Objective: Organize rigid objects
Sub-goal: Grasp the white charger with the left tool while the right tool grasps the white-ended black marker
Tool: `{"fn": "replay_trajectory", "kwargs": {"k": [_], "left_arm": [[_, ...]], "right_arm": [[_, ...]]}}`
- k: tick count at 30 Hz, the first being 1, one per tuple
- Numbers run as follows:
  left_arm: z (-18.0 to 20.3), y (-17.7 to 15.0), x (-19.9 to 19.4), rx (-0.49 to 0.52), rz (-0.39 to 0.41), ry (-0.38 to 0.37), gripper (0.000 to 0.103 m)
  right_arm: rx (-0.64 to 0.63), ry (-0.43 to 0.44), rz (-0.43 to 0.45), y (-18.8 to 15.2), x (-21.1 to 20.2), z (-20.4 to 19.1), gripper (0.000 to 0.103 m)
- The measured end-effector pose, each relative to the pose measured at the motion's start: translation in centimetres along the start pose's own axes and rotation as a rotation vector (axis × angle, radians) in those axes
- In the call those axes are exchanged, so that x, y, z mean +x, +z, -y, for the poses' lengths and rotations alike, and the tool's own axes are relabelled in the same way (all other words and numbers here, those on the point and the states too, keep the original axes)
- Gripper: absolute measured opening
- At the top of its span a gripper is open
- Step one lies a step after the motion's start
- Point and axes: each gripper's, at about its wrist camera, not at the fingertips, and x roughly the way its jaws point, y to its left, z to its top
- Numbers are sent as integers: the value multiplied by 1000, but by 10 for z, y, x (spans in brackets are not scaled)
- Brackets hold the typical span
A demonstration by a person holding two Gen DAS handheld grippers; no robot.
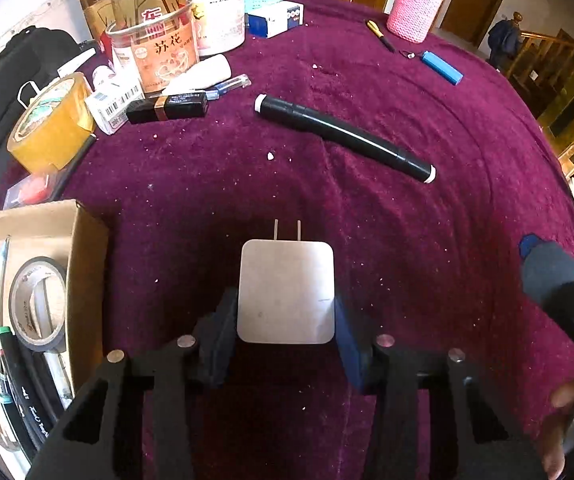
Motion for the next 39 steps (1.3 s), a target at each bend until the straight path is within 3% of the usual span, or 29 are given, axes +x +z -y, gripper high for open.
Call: {"fn": "replay_trajectory", "kwargs": {"k": [4,10,14,19,24,27,29,32,39], "left_arm": [[-4,-8,-8,-18,1,3,44],[-19,-54,-46,-75,57,-38,44],[-34,-85,-63,-146,70,-117,44],[-51,-108,-86,-195,113,-159,44],[-64,-113,-99,-229,147,-215,44],[-72,-115,-105,-240,162,-235,44],[-75,-117,-108,-246,168,-242,44],[-82,-119,-111,-248,168,-259,44],[-96,-123,-117,-259,173,-264,44]], "right_arm": [[-24,-32,-39,-2,8,-2,90],[-148,1,-65,-12,14,-26,90],[-195,-14,-64,-17,19,-35,83],[-184,-41,-92,-9,24,-41,80],[-329,-112,-174,19,43,-70,79],[-377,-152,-170,38,56,-75,78],[-415,-160,-187,51,71,-74,76],[-445,-238,-191,64,94,-68,75],[-459,-245,-260,64,134,-48,67]]}}
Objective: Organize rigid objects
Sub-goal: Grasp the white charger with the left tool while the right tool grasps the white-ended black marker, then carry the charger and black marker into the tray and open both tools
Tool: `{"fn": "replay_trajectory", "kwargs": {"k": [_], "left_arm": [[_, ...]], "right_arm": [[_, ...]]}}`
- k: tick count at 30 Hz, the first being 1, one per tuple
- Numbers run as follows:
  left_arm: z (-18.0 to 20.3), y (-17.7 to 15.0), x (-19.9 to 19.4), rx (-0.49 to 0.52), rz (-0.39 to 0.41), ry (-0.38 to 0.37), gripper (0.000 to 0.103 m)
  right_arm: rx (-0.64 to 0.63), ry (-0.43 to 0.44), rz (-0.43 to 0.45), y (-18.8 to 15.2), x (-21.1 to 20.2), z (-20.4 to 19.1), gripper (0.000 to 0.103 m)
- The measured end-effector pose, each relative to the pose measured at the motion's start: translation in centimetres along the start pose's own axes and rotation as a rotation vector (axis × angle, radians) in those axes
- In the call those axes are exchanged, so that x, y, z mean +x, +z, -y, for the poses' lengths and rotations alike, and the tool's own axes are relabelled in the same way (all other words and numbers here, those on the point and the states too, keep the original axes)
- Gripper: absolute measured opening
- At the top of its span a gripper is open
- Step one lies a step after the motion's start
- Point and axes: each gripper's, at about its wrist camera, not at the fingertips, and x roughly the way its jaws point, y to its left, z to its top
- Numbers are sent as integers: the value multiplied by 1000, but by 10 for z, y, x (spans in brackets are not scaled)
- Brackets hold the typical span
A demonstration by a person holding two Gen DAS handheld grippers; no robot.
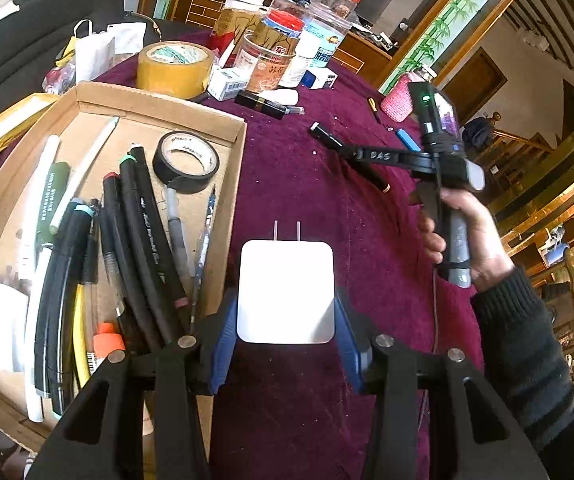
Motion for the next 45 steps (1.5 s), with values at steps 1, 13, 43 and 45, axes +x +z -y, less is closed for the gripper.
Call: {"fn": "replay_trajectory", "kwargs": {"k": [1,13,43,45], "left_arm": [[-1,0,0,-1,-1,0,44],[5,-9,-5,4,-8,-3,44],[22,-57,-63,101,118,144,44],[10,-58,-70,81,125,144,44]], "right_arm": [[-7,-9,-11,-1,7,0,56],[47,0,-31,-41,-10,-25,16],[255,252,161,-199,-178,-129,16],[230,266,162,-194,-179,-142,16]]}}
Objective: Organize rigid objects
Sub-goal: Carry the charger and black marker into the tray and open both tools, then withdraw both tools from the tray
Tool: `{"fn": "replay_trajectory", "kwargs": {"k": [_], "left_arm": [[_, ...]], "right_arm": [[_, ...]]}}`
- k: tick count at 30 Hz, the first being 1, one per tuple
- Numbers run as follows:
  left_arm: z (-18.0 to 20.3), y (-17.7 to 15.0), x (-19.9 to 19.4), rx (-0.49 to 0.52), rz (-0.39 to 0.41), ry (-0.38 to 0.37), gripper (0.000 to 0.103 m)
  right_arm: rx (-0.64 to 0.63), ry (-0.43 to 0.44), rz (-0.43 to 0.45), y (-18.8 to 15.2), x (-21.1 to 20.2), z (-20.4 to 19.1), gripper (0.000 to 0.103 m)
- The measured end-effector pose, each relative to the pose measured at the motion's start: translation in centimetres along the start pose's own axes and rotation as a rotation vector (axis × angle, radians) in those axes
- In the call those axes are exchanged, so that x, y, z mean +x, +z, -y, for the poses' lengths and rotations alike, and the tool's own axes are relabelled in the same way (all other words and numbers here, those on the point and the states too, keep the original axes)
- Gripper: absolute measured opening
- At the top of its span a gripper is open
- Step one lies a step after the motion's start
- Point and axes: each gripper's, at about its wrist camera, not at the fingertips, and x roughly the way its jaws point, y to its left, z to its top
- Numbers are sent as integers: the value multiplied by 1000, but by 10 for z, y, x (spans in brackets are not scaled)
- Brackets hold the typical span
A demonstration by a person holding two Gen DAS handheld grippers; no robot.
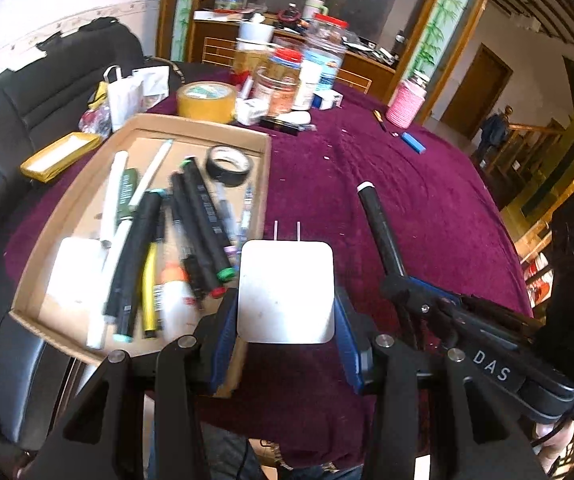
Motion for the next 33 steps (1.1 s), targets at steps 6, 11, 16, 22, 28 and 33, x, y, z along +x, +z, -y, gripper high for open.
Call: {"fn": "replay_trajectory", "kwargs": {"k": [6,11,16,22,28,33], "left_arm": [[-60,2,-7,-113,-4,10,44],[-97,13,-5,-178,-8,25,44],[-118,22,10,-198,-20,43,44],[-125,26,36,-184,-53,78,44],[-125,28,48,-160,-61,91,44],[-123,28,45,-142,-51,84,49]], "right_arm": [[-40,50,-30,5,20,-36,16],[-80,76,-51,16,49,-66,16],[-101,90,-106,28,91,-87,16],[-128,68,-144,31,125,-96,16],[-127,52,-154,31,138,-93,16],[-120,66,-153,32,138,-89,17]]}}
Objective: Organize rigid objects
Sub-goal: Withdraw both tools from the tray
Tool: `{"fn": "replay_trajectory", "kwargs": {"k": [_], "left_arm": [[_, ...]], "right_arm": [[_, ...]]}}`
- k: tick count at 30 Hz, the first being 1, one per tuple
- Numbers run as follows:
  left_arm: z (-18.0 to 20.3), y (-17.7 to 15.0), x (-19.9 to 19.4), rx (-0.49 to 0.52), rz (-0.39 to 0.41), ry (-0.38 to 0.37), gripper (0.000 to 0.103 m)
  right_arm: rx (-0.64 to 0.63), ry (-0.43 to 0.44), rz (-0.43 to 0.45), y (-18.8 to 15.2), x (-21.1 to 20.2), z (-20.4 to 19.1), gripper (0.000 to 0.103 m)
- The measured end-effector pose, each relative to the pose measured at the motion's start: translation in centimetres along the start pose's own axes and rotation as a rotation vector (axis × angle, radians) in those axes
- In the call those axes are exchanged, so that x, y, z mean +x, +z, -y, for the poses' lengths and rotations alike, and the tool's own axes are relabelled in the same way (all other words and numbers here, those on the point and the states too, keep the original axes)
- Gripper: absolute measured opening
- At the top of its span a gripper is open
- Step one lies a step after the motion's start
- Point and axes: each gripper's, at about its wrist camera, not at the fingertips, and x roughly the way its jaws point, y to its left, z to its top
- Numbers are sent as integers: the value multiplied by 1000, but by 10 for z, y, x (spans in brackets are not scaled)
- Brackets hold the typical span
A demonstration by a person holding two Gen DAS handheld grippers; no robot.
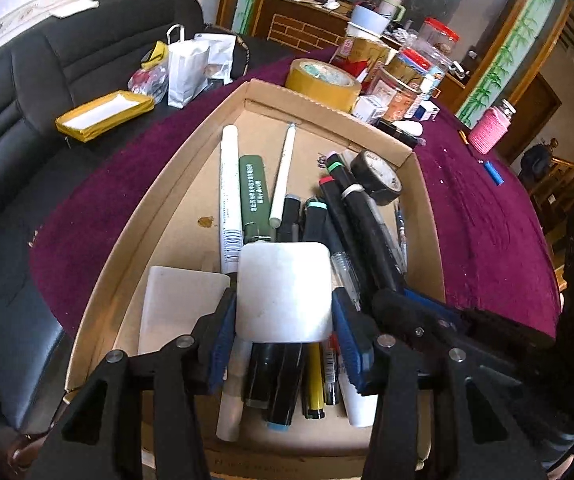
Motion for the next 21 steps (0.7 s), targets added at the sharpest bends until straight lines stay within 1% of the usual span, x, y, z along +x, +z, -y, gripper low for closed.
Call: {"fn": "replay_trajectory", "kwargs": {"k": [1,3,4,5,6,7,8,10,13,16,18,21], "left_arm": [[0,-1,-3,1,8,-11,53],[0,-3,-10,3,23,-28,64],[-1,-4,-14,1,36,-20,77],[-2,-6,-19,-1,56,-12,85],[-3,-7,-26,-3,80,-13,87],[-3,-9,-33,-3,101,-9,88],[-3,-10,-38,-2,111,14,90],[0,-12,-45,11,134,76,90],[4,-13,-50,13,144,92,90],[10,-14,-54,42,157,137,90],[14,-15,-55,62,168,167,90],[13,-16,-56,75,178,198,90]], "right_arm": [[7,7,-2,0,-1,1,18],[34,34,6,-3,-8,5,23],[38,43,15,-4,-13,6,26],[41,49,30,-6,-20,7,33],[43,51,46,-8,-27,8,38],[46,51,66,-9,-35,9,48],[52,52,81,-11,-41,10,57],[69,65,109,-13,-53,14,64],[88,71,121,-15,-62,15,65],[70,73,116,-17,-63,8,65],[65,59,118,-19,-63,6,65],[65,57,113,-22,-61,4,65]]}}
